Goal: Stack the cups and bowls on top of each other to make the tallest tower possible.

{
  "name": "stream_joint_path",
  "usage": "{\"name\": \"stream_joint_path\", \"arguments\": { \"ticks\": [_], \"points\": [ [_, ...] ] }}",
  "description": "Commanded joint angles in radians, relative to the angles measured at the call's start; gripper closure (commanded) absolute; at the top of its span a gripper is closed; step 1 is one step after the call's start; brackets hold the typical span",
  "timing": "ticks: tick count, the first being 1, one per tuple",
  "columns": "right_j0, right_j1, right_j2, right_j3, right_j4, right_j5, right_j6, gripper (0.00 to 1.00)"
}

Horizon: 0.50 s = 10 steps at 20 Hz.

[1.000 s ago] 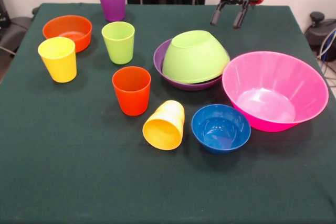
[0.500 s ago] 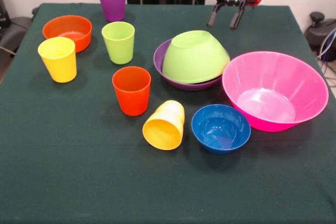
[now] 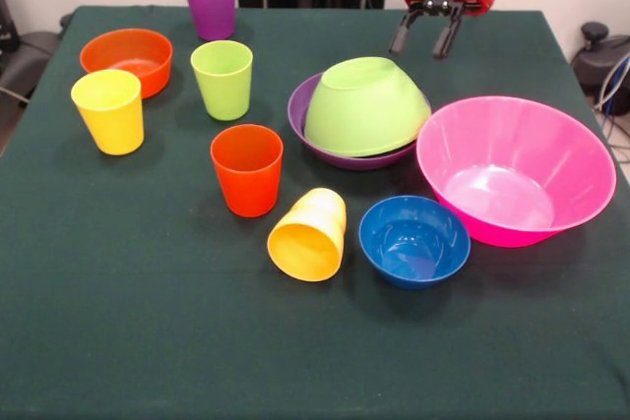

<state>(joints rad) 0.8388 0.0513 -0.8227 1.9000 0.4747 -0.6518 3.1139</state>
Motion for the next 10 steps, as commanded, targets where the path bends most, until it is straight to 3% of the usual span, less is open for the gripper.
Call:
{"name": "stream_joint_path", "arguments": {
  "ticks": [1,4,10],
  "points": [
    [-0.021,0.063,0.101,-0.151,0.05,-0.039,-0.028,0.0],
    [-0.036,0.105,0.102,-0.177,0.072,-0.105,-0.024,0.0],
    [-0.041,0.1,0.101,-0.188,0.084,-0.122,-0.031,0.0]
  ]
}}
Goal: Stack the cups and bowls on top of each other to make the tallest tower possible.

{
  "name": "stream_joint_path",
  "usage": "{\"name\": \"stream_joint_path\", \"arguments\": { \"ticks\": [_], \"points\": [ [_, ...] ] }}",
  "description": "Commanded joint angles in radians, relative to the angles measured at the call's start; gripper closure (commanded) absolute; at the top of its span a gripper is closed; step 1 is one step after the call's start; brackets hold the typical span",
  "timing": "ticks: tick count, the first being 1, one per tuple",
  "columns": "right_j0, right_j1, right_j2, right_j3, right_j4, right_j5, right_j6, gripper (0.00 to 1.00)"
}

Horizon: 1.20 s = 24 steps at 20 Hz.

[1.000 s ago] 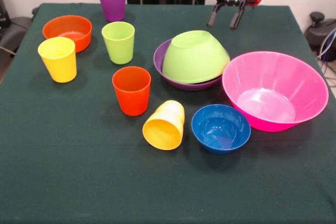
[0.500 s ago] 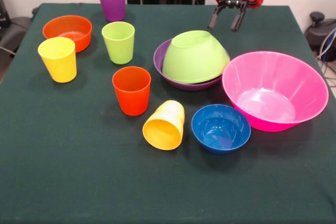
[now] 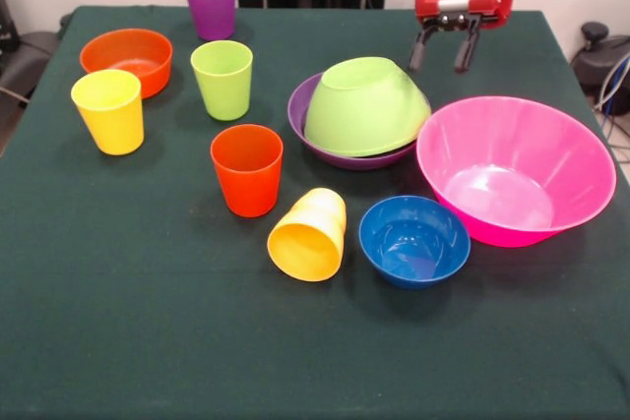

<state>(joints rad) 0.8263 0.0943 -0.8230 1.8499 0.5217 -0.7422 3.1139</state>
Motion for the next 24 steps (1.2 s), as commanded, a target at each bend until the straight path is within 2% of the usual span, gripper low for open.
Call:
{"name": "stream_joint_path", "arguments": {
  "ticks": [1,15,24],
  "points": [
    [-0.034,0.052,0.1,-0.138,0.031,-0.034,-0.031,0.0],
    [-0.077,0.108,0.109,-0.156,0.039,-0.14,-0.042,0.0],
    [-0.067,0.144,0.117,-0.152,0.078,-0.177,-0.05,0.0]
  ]
}}
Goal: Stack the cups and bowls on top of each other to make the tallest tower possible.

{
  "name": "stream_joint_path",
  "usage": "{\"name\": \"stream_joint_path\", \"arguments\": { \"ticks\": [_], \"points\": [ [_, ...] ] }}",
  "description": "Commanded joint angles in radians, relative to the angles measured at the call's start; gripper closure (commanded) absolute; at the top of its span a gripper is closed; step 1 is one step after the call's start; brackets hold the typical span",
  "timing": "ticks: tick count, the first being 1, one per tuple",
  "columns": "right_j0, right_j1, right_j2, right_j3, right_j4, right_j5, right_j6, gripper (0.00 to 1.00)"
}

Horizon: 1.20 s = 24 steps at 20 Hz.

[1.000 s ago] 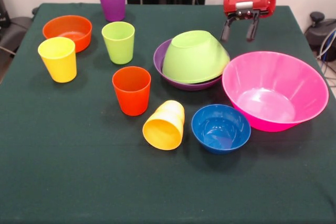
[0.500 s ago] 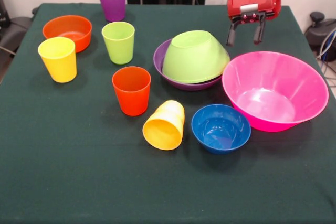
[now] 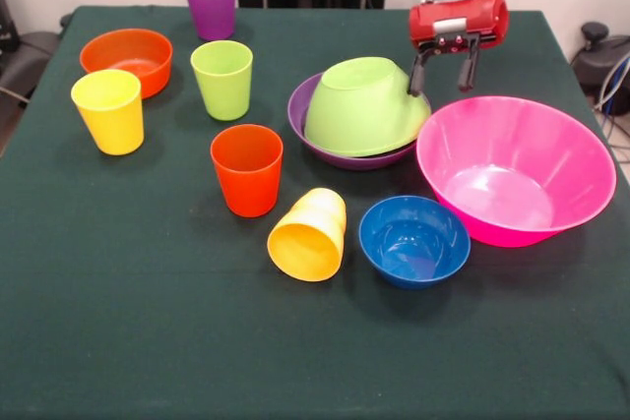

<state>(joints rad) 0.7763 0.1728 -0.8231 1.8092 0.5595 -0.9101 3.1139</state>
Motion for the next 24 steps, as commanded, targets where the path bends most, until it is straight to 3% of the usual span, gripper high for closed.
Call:
{"name": "stream_joint_path", "arguments": {
  "ticks": [1,7,15,24],
  "points": [
    [-0.018,0.066,0.118,-0.11,0.035,-0.013,-0.047,0.0],
    [0.001,0.074,0.123,-0.097,0.047,-0.016,-0.042,0.0],
    [0.045,0.101,0.126,-0.084,0.125,0.004,-0.066,0.0],
    [0.065,0.128,0.13,-0.088,0.143,0.002,-0.057,0.0]
  ]
}}
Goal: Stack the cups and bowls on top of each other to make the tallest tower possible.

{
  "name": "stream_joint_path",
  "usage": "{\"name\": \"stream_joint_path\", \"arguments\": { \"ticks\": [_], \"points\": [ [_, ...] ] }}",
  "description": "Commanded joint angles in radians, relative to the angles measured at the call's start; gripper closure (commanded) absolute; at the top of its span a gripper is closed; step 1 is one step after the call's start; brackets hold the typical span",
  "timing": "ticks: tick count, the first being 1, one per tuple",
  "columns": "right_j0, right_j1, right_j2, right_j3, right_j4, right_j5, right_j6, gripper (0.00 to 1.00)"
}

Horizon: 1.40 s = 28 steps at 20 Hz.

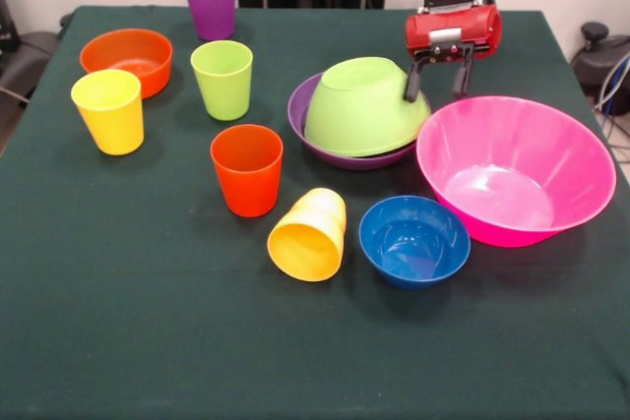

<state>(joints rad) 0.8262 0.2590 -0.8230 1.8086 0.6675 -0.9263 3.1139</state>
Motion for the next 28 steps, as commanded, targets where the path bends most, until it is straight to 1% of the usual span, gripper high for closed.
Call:
{"name": "stream_joint_path", "arguments": {
  "ticks": [1,4,6,10,20,23,28],
  "points": [
    [0.016,0.039,0.126,-0.083,0.03,0.018,-0.054,0.0],
    [0.021,0.049,0.122,-0.08,0.033,0.005,-0.05,0.0],
    [0.011,0.046,0.12,-0.082,-0.001,-0.007,-0.034,0.0],
    [0.011,0.049,0.117,-0.081,0.012,0.0,-0.04,0.0],
    [-0.009,0.064,0.114,-0.059,-0.02,-0.05,-0.016,0.0],
    [-0.008,0.051,0.114,-0.058,-0.019,-0.04,-0.022,0.0],
    [-0.024,0.045,0.11,-0.059,-0.045,-0.049,-0.017,0.0]
  ]
}}
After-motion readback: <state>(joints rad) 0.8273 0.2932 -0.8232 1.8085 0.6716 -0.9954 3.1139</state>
